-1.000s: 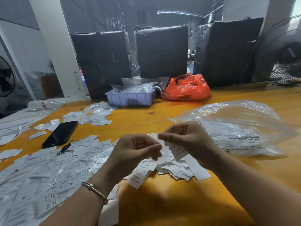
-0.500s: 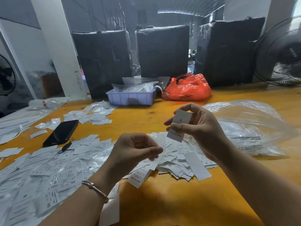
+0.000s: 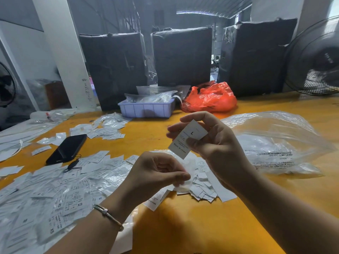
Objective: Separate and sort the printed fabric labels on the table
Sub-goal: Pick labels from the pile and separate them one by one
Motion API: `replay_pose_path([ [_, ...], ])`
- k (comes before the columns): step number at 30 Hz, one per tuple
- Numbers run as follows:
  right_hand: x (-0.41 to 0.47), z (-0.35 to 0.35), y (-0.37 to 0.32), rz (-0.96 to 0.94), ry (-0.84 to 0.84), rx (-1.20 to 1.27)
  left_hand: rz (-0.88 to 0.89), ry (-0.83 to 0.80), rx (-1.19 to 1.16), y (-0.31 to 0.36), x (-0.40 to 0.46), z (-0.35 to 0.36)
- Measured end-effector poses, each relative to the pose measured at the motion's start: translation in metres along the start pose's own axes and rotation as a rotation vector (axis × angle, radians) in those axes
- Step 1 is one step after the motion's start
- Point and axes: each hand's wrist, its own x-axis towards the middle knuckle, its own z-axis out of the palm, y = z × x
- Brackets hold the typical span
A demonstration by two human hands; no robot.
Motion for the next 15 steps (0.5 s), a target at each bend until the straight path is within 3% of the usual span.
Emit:
replay_pose_path([
  [15, -0.0017, -0.0009, -0.003, 0.016, -0.023, -0.063, -0.087, -0.006, -0.115, 0.0017, -0.0022, -0.006],
])
